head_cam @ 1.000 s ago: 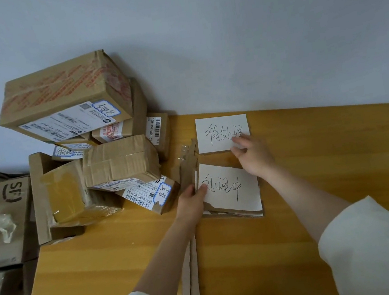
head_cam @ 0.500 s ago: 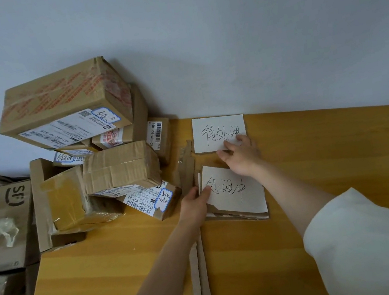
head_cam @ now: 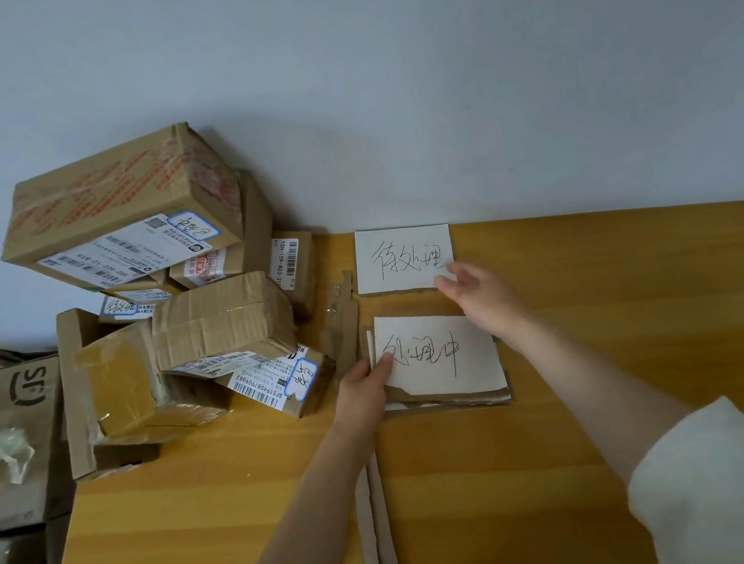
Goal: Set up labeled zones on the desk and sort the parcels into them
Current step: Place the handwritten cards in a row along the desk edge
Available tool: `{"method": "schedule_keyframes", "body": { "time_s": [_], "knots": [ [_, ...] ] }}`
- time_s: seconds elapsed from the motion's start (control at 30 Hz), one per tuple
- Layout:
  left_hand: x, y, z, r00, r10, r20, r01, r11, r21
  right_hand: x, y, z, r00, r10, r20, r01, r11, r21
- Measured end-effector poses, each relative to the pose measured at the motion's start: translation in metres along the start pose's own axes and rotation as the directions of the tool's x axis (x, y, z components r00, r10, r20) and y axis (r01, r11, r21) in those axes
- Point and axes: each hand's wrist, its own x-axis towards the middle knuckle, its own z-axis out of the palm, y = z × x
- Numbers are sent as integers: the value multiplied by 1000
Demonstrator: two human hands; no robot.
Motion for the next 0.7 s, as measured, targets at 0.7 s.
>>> {"method": "schedule_keyframes", "body": {
  "time_s": [0.7],
  "knots": [
    [-55, -9, 82, 997, 64, 54, -57, 991, -122, -117, 82, -93, 968, 217, -124, -150, 900, 410]
  ]
}}
